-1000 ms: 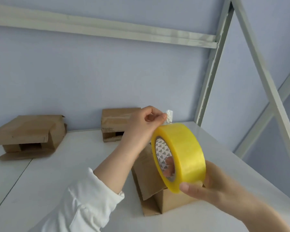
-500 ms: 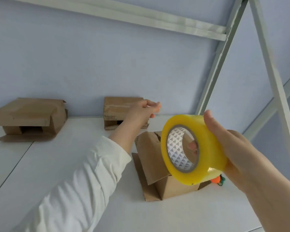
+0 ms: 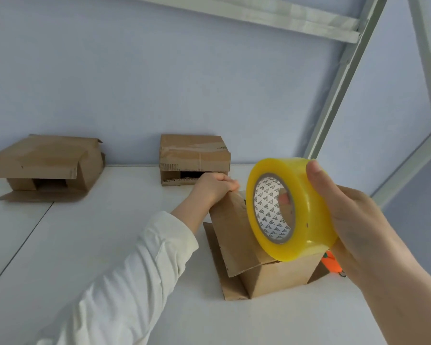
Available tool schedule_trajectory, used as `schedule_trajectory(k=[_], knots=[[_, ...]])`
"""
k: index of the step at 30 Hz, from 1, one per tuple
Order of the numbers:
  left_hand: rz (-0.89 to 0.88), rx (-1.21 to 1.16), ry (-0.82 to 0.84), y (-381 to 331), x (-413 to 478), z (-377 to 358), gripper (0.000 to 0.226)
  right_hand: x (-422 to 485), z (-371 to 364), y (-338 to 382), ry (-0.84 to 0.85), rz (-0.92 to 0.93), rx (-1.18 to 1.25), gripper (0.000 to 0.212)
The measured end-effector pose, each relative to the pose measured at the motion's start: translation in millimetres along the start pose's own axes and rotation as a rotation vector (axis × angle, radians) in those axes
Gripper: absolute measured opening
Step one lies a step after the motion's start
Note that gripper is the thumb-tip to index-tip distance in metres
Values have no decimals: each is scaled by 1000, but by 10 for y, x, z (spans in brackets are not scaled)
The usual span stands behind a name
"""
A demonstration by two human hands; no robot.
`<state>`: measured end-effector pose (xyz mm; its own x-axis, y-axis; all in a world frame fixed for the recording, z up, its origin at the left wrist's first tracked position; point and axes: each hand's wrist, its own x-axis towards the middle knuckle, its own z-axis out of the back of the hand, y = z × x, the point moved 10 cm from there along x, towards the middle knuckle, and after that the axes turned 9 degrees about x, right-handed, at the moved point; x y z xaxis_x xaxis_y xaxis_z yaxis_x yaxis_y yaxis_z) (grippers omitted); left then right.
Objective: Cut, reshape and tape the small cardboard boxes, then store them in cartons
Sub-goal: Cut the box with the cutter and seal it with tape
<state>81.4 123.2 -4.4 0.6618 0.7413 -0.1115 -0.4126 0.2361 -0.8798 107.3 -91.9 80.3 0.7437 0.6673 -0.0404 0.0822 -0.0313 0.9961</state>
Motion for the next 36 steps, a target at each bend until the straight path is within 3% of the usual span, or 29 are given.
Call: schedule_trajectory(k=[4,13,15,19,21,23,26,29,31,34,36], knots=[[32,78,87,57,66,-80,10,36,-18,-18,1,-29,-2,51],[217,65,347,363,116,-294,53,83,-27,-42,0,-35,23,51],[154,82,250,309,166,-209,44,90,-39,-36,2,-33,9,51],[-213,266,-86,-158,70,77,11,98,-46,-17,11,-27,-12,54],[-285,339,-68,-305,-20,28,24,108,-26,5,-11,-7,-26,53],[-266,437,-4,-302,-39,-101,37,130,-16,21,-24,12,-47,52],[-204,423,31,-203,-23,-196,36,172,10,0,29,27,-89,56],[-165,374,41,-158,-19,-191,46,81,-100,-106,331,82,-18,56],[-140,373,44,-162,-25,-179,47,-29,-155,-182,442,174,-14,55],[-101,356,24,-144,-22,-147,48,-15,-153,-277,338,265,-19,44],[-86,372,29,-142,-37,-142,35,33,-163,-252,246,257,47,33]])
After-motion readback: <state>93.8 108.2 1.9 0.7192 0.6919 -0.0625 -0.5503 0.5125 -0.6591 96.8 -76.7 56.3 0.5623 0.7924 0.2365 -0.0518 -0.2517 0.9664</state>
